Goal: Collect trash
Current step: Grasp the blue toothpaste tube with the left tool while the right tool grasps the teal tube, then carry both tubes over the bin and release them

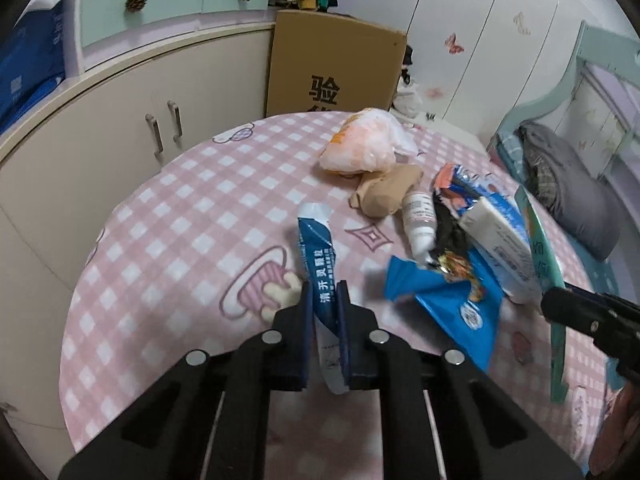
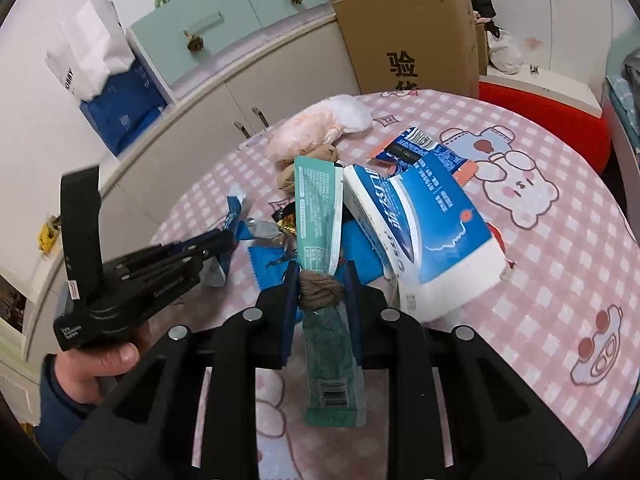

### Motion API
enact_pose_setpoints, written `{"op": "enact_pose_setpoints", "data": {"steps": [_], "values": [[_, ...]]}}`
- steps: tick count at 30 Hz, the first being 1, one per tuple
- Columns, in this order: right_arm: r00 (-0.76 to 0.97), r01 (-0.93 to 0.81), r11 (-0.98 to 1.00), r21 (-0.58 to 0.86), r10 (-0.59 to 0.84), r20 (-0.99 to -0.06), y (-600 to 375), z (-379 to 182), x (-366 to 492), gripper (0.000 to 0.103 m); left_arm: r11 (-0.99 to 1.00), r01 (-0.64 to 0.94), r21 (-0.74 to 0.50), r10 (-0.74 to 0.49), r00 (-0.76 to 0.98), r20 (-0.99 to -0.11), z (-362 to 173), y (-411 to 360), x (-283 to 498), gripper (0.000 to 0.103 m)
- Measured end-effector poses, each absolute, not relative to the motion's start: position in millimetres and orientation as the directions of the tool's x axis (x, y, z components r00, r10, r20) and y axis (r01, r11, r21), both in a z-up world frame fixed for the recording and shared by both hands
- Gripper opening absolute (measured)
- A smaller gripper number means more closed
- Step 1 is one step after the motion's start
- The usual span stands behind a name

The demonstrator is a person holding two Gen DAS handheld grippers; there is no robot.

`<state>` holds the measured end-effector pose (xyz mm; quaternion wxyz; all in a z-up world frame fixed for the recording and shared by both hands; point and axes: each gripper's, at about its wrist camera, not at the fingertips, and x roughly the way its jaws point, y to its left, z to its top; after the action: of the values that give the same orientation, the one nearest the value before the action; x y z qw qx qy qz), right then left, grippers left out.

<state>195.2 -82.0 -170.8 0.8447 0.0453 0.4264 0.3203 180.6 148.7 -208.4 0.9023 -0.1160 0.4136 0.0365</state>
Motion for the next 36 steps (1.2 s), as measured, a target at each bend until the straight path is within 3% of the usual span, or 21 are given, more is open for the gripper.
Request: {"op": "enact_pose_setpoints", "data": {"steps": [12,19,36], "values": [[0.517,-0.436,0.797,0.417,0.602,-0.609,-157.5,-146.3,173.6,0.022,0.967,-0.151,-0.205,-0.021,0.753,-0.657,-150.1,123.2,123.0,0.011],[0.612,-0.34,0.828,0.445,0.554,-0.565,-230.0,-136.3,161.7,0.022,0.981,0.007,-0.193,-0.124,0.789,-0.602,-114.4,46.0,123.3,0.011],[0.786,-0.034,0.866,0.499,0.332,-0.522,-432.0,-139.8,122.0,0.022,0.913,0.376,-0.158,-0.393,0.706,-0.589,-96.5,-163.4,141.8,0.011]]}}
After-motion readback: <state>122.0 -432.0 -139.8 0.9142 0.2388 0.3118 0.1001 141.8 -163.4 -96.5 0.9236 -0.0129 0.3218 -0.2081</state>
